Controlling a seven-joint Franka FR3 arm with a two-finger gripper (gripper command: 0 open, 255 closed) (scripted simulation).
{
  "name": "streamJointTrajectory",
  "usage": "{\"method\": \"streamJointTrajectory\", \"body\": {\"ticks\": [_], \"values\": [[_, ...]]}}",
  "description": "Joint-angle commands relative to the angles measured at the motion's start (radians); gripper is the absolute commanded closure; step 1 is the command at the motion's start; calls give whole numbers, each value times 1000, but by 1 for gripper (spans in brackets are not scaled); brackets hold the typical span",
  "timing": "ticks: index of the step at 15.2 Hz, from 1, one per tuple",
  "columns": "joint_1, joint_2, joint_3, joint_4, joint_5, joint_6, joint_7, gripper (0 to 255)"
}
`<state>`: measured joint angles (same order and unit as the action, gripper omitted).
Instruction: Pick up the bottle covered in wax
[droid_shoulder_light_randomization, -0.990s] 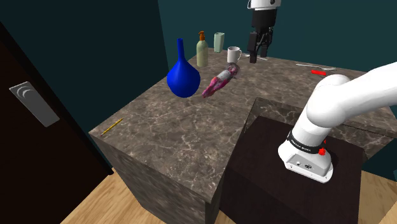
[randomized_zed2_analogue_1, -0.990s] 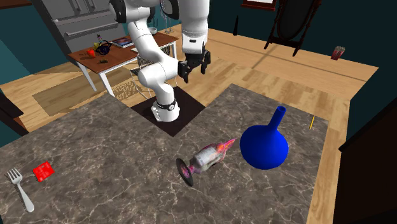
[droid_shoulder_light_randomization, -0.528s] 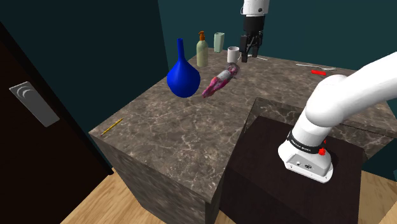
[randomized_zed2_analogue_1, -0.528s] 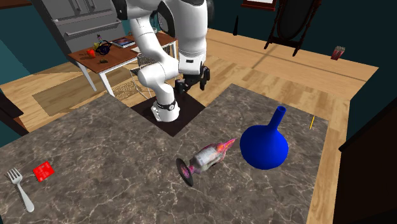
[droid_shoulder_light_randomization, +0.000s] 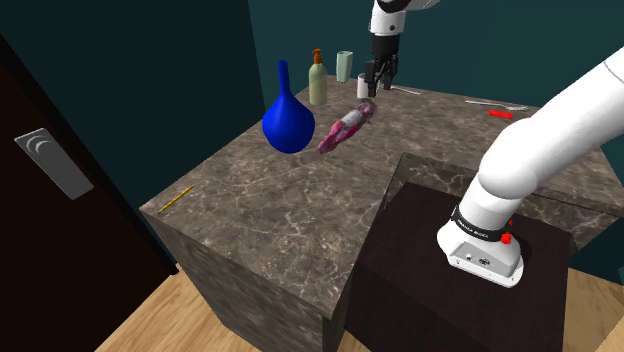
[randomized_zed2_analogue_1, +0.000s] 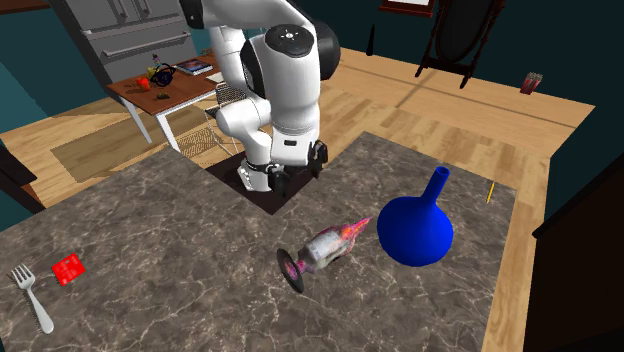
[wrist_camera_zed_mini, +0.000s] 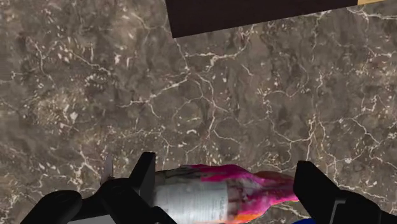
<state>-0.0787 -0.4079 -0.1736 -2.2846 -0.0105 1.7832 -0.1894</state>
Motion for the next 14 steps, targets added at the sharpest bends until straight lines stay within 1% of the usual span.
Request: {"method": "streamJointTrajectory", "body": {"ticks": [1, 6, 11, 14], "values": [[-8, 64, -25, 29, -2, 40, -32, 0], [-25, 235, -79, 138, 18, 112, -109, 0], [-48, 415, -120, 277, 64, 157, -188, 0], [-49, 427, -119, 250, 69, 196, -193, 0]]}}
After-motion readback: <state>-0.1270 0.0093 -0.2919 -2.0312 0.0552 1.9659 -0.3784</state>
